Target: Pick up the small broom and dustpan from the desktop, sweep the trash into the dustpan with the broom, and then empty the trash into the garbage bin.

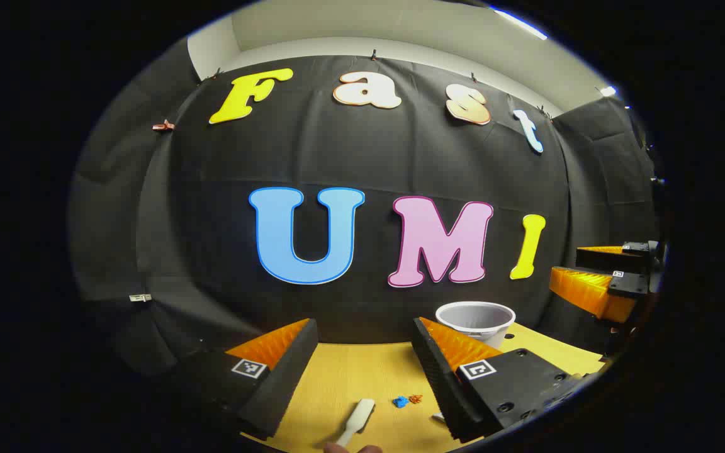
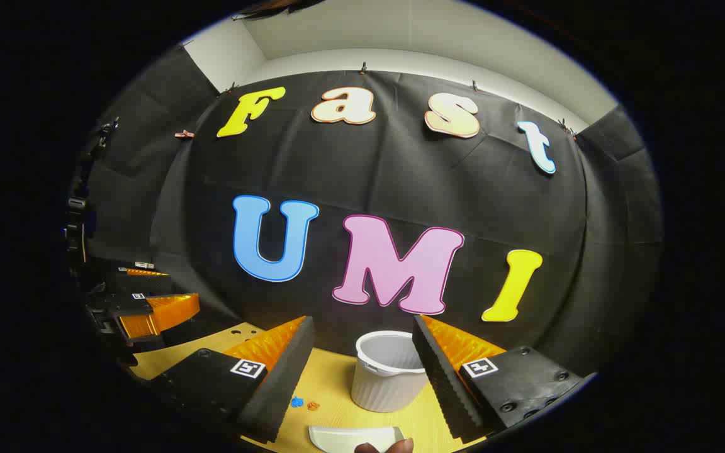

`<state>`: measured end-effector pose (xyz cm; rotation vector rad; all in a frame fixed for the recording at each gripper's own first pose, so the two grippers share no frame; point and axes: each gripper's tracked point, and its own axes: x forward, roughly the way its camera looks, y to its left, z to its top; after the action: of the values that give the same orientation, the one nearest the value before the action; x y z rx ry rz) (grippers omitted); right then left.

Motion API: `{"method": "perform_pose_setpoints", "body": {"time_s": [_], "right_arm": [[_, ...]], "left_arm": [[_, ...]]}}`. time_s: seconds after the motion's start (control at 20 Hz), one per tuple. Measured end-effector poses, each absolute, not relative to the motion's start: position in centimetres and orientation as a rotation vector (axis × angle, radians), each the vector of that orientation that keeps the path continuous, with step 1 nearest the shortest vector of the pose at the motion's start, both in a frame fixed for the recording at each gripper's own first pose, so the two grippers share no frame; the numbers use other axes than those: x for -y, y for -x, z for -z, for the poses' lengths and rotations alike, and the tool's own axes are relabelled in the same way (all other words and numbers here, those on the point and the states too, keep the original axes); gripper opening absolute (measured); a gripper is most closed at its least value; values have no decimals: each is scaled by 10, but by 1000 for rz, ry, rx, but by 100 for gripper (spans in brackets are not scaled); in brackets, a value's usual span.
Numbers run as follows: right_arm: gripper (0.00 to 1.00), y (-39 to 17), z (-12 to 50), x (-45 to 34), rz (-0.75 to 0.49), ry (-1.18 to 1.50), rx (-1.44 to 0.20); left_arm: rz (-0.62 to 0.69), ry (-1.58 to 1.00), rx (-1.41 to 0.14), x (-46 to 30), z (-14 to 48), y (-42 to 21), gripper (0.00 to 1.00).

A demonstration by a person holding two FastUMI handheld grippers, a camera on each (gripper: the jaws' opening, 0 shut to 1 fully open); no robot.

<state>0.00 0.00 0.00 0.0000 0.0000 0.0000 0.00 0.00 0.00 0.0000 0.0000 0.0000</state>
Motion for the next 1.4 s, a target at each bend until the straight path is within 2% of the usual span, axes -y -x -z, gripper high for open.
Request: {"method": "perform_pose_setpoints", "body": {"time_s": [0.8,0.95,1.4], "right_arm": [[97,8,13,-7,-37,-6,-48],[97,24,54,-11,-92,10,-193],[98,99,248,2,-179,11,-830]], "left_arm": [[21,-2,-5,5,6,7,95],[37,-6,-9,5,13,10,95],[20,14,-88,-10,55,10,95]]}}
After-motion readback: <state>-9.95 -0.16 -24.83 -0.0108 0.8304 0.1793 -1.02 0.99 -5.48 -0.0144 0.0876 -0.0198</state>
